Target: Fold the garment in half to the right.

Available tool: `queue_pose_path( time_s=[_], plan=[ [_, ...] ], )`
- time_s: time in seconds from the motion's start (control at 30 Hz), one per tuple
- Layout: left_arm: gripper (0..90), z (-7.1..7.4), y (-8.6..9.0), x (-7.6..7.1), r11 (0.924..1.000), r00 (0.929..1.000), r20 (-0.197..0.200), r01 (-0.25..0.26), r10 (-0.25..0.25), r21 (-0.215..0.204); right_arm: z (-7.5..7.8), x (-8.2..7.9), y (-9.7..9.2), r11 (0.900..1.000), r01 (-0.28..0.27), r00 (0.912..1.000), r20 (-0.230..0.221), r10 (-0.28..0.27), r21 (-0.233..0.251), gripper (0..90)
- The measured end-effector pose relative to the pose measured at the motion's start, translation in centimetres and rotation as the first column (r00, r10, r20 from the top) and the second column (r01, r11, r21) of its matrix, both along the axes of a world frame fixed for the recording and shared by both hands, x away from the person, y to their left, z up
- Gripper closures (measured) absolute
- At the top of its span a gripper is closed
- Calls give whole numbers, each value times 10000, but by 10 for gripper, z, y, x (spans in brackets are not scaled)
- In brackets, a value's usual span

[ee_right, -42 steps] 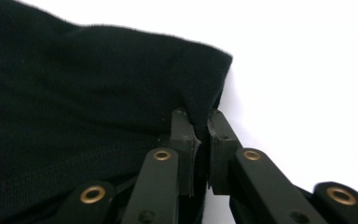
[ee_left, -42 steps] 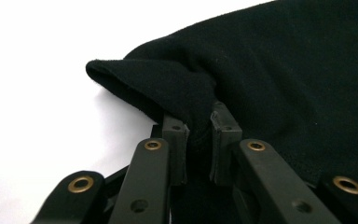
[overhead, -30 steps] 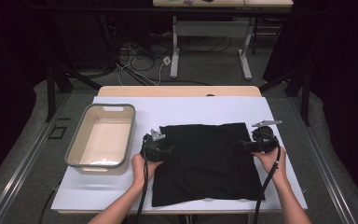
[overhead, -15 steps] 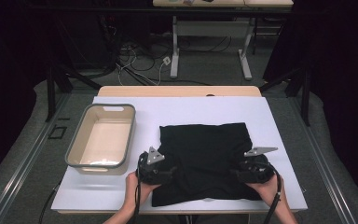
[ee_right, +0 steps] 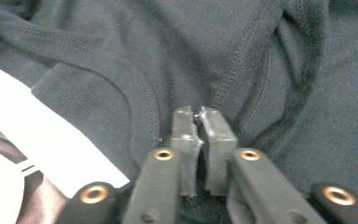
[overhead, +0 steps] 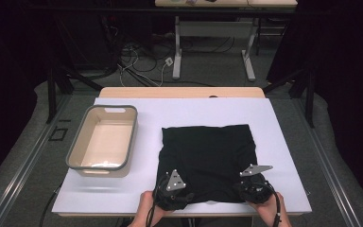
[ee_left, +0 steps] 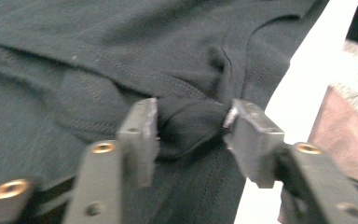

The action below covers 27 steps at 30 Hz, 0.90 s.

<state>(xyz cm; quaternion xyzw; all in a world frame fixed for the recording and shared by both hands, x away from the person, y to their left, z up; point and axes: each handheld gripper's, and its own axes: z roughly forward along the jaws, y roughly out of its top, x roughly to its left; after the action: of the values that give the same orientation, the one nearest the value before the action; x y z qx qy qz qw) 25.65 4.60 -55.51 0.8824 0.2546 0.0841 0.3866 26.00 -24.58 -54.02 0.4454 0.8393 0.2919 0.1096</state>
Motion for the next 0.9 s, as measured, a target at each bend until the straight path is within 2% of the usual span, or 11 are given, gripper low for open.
queue_pose_path(
  time_s=[0.1,0.17,0.27,0.4,0.53,0.6,0.67,0.73,0.8,0.83,0.9],
  plan=[
    [797,-5,-3,-2,9997,9996,200,200,-203,128,4,-4,0,9999,-113,9999,19,113,15,879],
    [848,-4,-1,-2,9998,9993,298,213,-215,68,8,-7,3,9995,-232,9997,78,230,235,882],
    [865,-1,5,-2,9997,9998,169,111,-107,-205,16,-12,5,9987,-393,9988,303,383,322,883],
    [870,5,15,-2,9991,9999,169,41,-34,-424,16,-14,-1,9987,-252,9996,137,246,444,883],
    [870,6,22,-4,9993,9999,-92,117,-121,-368,10,-15,-9,9996,-64,10000,-60,66,257,882],
    [870,2,21,-5,9996,9994,-270,201,-206,-194,4,-12,-9,9999,-111,9998,-156,110,-35,875],
    [869,-1,21,-6,9997,9992,-328,241,-241,-18,4,-12,-9,9999,-124,9996,-245,123,-44,872],
    [865,-2,23,-4,9997,9991,-352,228,-228,-4,2,-11,-9,9998,-161,9999,-24,161,98,792],
    [845,0,24,-4,9998,9993,-334,177,-177,-17,5,-11,-11,9992,-364,9992,-173,362,-138,637],
    [799,1,25,-3,9999,9995,-308,116,-117,-26,4,-11,-11,9994,-350,9994,-1,350,35,601],
    [616,3,29,-3,9999,9992,-385,-125,127,61,7,-11,-13,9991,-390,9992,68,389,150,479]
  ],
)
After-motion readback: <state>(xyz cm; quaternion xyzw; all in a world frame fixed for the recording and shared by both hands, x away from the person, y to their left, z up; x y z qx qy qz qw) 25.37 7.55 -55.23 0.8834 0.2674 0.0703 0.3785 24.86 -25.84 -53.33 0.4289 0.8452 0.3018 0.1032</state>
